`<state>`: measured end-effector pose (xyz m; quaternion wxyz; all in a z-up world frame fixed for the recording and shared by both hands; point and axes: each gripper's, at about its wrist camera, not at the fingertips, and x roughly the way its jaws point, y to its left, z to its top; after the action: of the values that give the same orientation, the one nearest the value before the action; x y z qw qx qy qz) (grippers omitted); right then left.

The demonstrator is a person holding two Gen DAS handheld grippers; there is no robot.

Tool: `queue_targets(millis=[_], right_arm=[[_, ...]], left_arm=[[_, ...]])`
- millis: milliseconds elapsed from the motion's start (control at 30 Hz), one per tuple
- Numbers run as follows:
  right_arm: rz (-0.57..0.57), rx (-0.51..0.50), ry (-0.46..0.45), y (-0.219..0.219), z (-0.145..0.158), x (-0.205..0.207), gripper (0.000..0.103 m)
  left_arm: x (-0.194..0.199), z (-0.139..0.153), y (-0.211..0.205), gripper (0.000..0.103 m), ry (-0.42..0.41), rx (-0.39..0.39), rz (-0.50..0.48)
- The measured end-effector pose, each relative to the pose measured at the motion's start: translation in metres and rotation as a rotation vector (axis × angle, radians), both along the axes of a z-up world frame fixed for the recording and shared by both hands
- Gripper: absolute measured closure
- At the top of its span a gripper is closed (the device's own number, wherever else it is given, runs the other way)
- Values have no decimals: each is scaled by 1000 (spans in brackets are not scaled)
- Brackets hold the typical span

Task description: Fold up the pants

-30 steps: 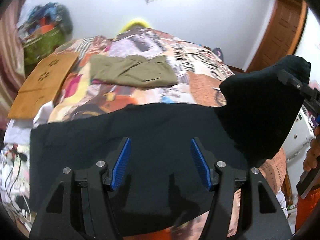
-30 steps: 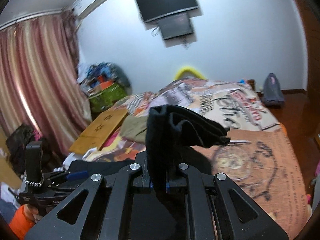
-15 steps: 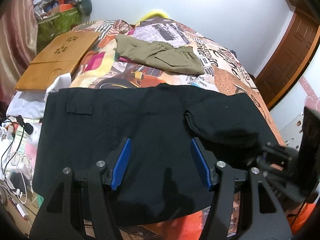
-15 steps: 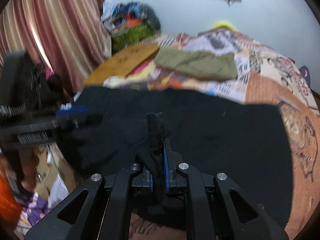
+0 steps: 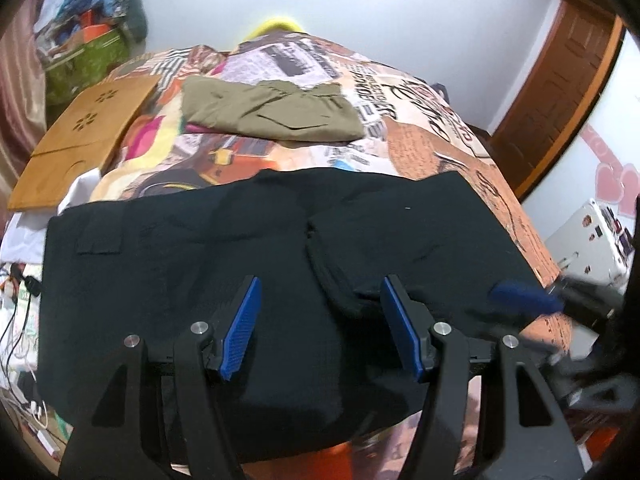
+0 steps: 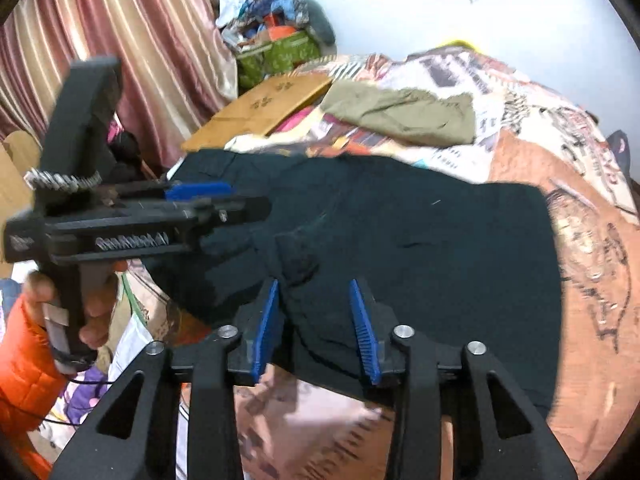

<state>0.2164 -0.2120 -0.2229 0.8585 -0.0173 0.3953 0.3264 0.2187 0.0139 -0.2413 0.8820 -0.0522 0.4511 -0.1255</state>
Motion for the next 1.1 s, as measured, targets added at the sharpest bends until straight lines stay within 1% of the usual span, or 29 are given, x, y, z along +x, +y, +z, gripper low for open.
queue_targets(millis=[100,167,233,333,433,467,567,633,767,833,967,1100], right_arm=[[-52,11,-24,-25,8,5,61],[-97,5,-33,-40,7,12,60],[-134,-15,-26,-50,0,19,60],[-179,-75,15,-61,-23,31,60],[-175,-116,60,-68,-47,32,60],[-167,-117,41,-69,-50,29,60],[-152,-170,7,-62,-48,22,60],[-147,-167,10,-65,-47,21,60],[-151,-152,26,-74,-43,18,60],[-158,-156,26,-75,-40,18,60],[-168,-158,0,-77,-27,14,60],[-163,-147,-33,-75,-13,11,60]], left_arm=[[2,-1,-15,41,-2,12,-19],[3,-3,-21,41,4,9,-28],[5,-10,-30,41,30,0,-45],[5,-26,-43,41,69,38,-66],[4,-44,-51,41,100,79,-77],[3,-48,-52,40,97,90,-83],[-2,-51,-52,37,70,123,-83],[-5,-50,-51,37,56,149,-86],[-10,-47,-40,35,57,151,-65],[-14,-41,-29,35,52,137,-44],[-29,-27,-2,35,14,183,32],[-46,-14,35,35,-4,162,113]])
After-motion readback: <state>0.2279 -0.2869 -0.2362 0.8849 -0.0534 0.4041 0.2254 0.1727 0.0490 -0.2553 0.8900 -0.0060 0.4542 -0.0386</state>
